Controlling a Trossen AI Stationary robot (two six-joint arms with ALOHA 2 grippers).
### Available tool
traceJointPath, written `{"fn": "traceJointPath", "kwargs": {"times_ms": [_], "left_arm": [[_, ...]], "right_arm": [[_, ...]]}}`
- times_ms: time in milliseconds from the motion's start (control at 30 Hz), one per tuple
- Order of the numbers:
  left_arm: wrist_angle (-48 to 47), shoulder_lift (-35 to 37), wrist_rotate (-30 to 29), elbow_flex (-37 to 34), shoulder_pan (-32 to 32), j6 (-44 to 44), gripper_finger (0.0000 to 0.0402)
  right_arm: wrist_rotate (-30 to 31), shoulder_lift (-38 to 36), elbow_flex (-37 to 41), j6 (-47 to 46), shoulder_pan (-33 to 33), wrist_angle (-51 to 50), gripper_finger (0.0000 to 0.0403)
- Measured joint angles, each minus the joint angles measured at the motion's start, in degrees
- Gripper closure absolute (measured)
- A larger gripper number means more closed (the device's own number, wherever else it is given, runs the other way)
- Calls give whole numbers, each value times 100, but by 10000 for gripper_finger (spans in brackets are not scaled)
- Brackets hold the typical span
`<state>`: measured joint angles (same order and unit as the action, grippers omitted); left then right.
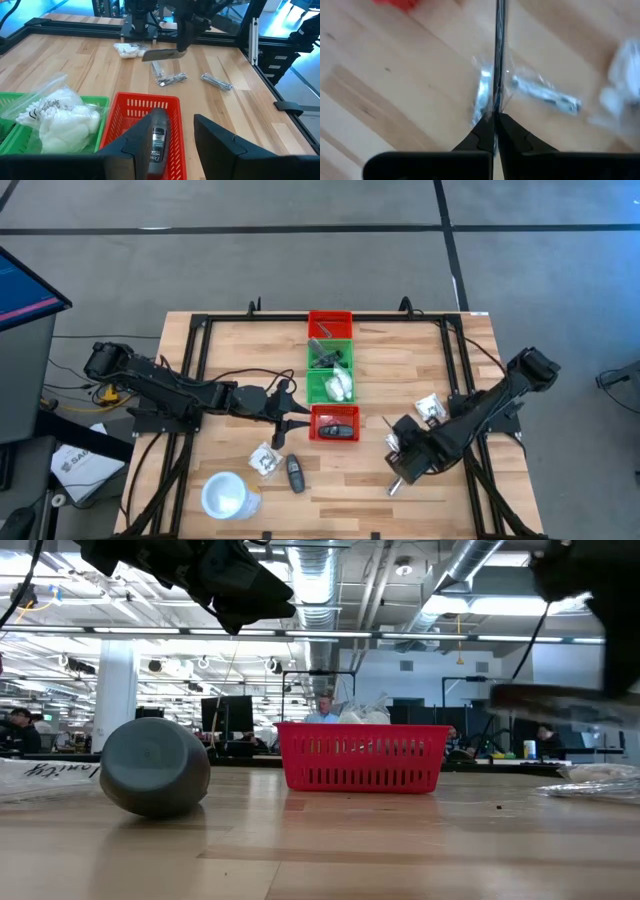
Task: Pick & Place Travel size toiletries
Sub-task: Put the black comb into the top green bin
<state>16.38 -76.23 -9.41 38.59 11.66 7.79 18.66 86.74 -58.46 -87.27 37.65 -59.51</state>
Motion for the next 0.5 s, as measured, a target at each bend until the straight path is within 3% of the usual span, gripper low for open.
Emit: {"fn": "traceJointPath", "kwargs": {"times_ms": [300,500], "left_arm": [[48,0,7,0,-17,-2,266],[88,0,6,0,-17,-2,266]], "right_arm": [[648,-507,-7,1869,-808,966,403],[709,-679,-9,3383,-1445,1896,403]]}}
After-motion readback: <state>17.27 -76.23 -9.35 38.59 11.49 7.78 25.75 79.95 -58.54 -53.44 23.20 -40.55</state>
